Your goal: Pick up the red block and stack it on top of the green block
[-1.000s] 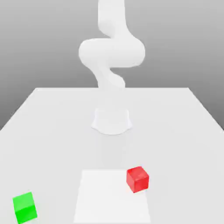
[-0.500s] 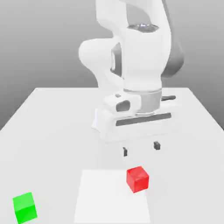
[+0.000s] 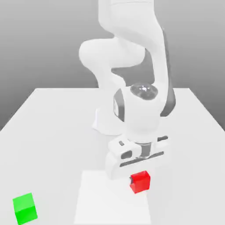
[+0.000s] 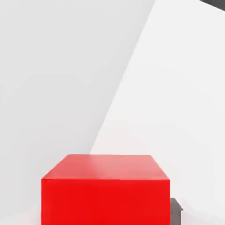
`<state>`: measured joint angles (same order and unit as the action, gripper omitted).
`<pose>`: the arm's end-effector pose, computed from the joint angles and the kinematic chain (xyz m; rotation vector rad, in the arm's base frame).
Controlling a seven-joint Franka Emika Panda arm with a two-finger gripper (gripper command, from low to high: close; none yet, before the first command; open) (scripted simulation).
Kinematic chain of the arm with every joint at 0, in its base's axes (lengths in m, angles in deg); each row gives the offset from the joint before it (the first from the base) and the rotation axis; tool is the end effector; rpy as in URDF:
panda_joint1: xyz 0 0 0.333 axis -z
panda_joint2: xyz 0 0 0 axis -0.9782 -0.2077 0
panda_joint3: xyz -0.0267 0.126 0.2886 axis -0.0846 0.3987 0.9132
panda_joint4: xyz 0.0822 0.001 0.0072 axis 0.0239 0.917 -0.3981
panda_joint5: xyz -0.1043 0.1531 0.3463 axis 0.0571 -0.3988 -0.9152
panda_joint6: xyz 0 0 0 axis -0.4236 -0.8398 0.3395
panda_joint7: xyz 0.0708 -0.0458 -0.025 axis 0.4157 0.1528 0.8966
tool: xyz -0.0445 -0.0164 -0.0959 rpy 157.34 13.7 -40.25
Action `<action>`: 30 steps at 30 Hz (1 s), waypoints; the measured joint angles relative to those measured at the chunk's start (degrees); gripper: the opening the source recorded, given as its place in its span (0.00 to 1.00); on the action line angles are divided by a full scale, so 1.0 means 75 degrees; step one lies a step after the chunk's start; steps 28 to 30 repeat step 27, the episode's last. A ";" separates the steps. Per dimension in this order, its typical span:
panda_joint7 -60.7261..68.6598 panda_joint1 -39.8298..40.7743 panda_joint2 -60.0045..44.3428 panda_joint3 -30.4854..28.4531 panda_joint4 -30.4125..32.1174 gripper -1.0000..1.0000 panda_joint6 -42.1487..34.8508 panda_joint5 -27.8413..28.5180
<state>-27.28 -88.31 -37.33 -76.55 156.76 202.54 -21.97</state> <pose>0.3704 0.0776 0.1469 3.0848 -0.5937 0.0000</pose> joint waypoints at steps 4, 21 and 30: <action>0.0088 0.0059 0.0929 0.0089 0.0134 0.00 -0.0795 -0.0119; -0.1470 0.2947 -0.0177 -0.1987 -0.3196 0.00 -0.3096 -0.1155; -0.1261 0.3175 -0.0940 -0.1811 -0.3321 1.00 -0.2479 -0.1525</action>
